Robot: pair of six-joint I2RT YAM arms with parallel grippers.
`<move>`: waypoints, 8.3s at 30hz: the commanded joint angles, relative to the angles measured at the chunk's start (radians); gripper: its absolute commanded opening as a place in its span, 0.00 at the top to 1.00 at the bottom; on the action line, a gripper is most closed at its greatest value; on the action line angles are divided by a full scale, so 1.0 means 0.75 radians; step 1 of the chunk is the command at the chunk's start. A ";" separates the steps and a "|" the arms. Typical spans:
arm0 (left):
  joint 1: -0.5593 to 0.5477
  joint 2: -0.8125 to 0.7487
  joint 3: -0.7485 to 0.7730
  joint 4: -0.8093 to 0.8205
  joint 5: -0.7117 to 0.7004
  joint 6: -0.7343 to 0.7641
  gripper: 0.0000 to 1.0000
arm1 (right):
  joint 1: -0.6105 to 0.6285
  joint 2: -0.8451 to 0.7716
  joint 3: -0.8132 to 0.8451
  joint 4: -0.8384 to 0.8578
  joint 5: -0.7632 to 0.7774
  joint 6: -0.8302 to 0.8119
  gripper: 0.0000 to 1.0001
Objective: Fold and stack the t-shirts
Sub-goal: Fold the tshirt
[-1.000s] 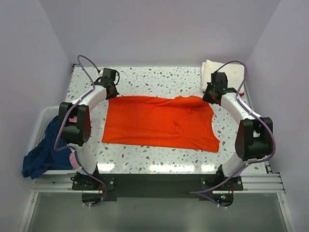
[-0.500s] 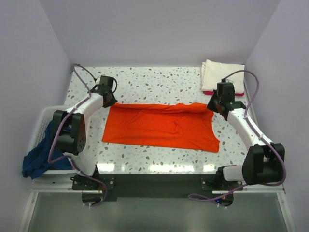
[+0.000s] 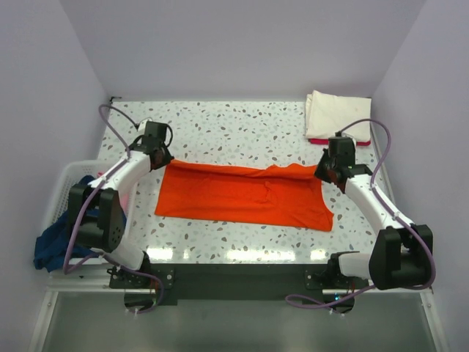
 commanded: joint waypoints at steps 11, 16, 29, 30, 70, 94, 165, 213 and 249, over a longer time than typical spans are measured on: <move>0.020 -0.180 -0.310 0.125 0.111 -0.089 0.91 | -0.004 -0.070 -0.172 0.051 -0.081 0.072 0.86; 0.026 -0.225 -0.307 0.123 0.121 -0.078 0.56 | -0.006 -0.119 -0.150 0.029 -0.114 0.062 0.53; 0.024 -0.238 -0.182 0.180 0.436 0.077 0.48 | 0.049 0.299 0.200 0.112 -0.092 -0.039 0.50; 0.024 -0.234 -0.184 0.203 0.479 0.089 0.47 | 0.058 0.338 0.220 0.117 -0.077 -0.051 0.50; -0.548 0.413 0.207 0.669 0.943 0.048 0.39 | 0.223 0.044 -0.057 0.051 -0.120 0.006 1.00; -0.718 0.730 0.474 0.814 1.085 0.093 0.39 | 0.289 -0.240 -0.387 0.092 -0.202 0.074 0.94; -0.810 0.482 0.143 0.743 1.336 0.371 0.47 | 0.293 -0.056 -0.219 0.049 -0.044 0.086 0.55; -0.911 0.576 0.358 0.281 1.038 0.488 0.50 | 0.293 -0.188 -0.168 -0.199 0.179 0.225 0.63; -0.909 0.503 0.432 0.121 0.954 0.470 0.50 | -0.051 0.318 0.131 0.063 0.123 0.105 0.98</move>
